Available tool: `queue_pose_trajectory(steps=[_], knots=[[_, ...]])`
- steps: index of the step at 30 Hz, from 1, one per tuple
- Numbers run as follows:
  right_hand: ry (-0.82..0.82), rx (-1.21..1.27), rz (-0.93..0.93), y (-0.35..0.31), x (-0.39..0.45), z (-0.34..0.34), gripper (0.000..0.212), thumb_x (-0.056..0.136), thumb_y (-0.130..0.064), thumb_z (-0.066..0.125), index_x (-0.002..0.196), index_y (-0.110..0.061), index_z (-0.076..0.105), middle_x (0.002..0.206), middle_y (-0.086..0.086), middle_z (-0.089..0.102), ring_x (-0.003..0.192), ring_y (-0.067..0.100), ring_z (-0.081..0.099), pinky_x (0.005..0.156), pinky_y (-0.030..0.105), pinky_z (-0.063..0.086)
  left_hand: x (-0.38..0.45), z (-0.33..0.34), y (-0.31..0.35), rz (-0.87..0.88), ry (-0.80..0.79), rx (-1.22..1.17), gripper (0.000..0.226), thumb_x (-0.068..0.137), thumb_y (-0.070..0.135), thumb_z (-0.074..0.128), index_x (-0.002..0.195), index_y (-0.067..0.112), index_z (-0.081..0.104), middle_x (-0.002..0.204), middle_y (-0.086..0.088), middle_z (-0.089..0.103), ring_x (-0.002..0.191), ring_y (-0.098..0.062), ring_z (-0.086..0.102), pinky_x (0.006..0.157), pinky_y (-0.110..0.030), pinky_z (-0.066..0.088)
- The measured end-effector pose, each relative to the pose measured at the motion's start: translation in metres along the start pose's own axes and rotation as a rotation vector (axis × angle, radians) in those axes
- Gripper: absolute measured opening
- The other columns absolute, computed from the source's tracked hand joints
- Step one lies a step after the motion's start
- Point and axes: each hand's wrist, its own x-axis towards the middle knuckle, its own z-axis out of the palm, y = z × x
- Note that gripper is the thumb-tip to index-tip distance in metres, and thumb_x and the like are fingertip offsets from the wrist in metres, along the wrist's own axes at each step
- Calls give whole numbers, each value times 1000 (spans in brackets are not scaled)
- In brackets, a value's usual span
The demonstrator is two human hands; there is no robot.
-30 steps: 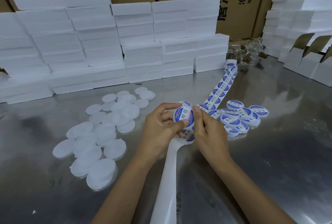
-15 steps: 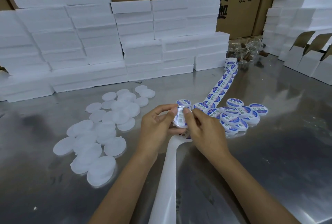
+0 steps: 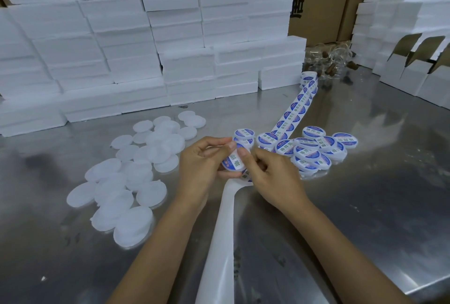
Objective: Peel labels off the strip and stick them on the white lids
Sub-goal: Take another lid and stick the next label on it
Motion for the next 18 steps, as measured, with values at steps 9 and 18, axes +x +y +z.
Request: queue_pose_trajectory(steps=[9, 18], knots=[[201, -155, 234, 16, 12, -22, 49, 100, -54, 35, 70, -17, 46, 67, 2, 58, 70, 29, 50, 63, 37, 38, 1, 1, -2, -19, -36, -51, 24, 103, 18, 54, 120, 28, 67, 104, 0, 78, 89, -22, 76, 65, -34, 62], [273, -447, 576, 66, 20, -59, 57, 97, -51, 46, 59, -9, 54, 61, 5, 54, 65, 32, 54, 63, 31, 33, 12, -17, -13, -120, 69, 61, 35, 102, 7, 36, 114, 15, 68, 85, -9, 78, 68, -24, 73, 54, -30, 59]])
